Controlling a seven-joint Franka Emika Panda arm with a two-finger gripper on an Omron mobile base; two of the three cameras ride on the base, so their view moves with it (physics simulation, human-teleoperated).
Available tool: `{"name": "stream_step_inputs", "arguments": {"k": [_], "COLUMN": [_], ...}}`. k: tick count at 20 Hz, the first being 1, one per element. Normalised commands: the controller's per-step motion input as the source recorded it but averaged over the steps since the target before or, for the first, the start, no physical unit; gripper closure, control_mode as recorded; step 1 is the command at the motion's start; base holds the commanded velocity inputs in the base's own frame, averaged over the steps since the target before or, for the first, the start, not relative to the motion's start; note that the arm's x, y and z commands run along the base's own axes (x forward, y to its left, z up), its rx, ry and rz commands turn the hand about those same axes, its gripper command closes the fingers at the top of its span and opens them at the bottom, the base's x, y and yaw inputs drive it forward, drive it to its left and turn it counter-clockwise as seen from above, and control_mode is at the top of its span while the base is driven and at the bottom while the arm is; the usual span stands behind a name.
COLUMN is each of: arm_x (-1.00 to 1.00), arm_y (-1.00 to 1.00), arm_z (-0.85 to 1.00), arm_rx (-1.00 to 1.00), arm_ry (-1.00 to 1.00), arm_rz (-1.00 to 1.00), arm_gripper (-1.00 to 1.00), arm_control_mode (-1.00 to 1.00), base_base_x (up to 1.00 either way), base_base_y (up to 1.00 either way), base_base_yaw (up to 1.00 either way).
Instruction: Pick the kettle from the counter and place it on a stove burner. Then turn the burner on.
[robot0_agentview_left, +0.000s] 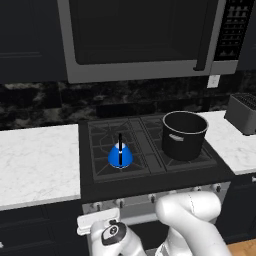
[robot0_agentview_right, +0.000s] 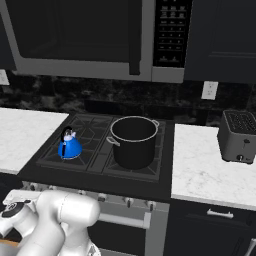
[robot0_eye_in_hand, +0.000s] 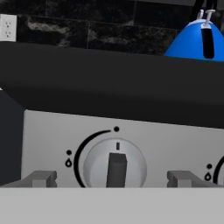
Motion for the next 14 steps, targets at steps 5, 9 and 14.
{"name": "stream_step_inputs", "arguments": {"k": [5, 9, 14], "arm_x": [0.28, 0.11, 0.00], "arm_y": [0.00, 0.00, 0.00], "arm_z": [0.00, 0.00, 0.00], "arm_rx": [0.00, 0.00, 0.00], "arm_ry": [0.00, 0.00, 0.00], "arm_rz": [0.00, 0.00, 0.00], "arm_gripper": [-1.00, -1.00, 1.00], "arm_control_mode": [-1.00, -1.00, -1.00], "base_base_x": [0.00, 0.00, 0.00], "base_base_y": [0.00, 0.00, 0.00], "base_base_yaw": [0.00, 0.00, 0.00]}}
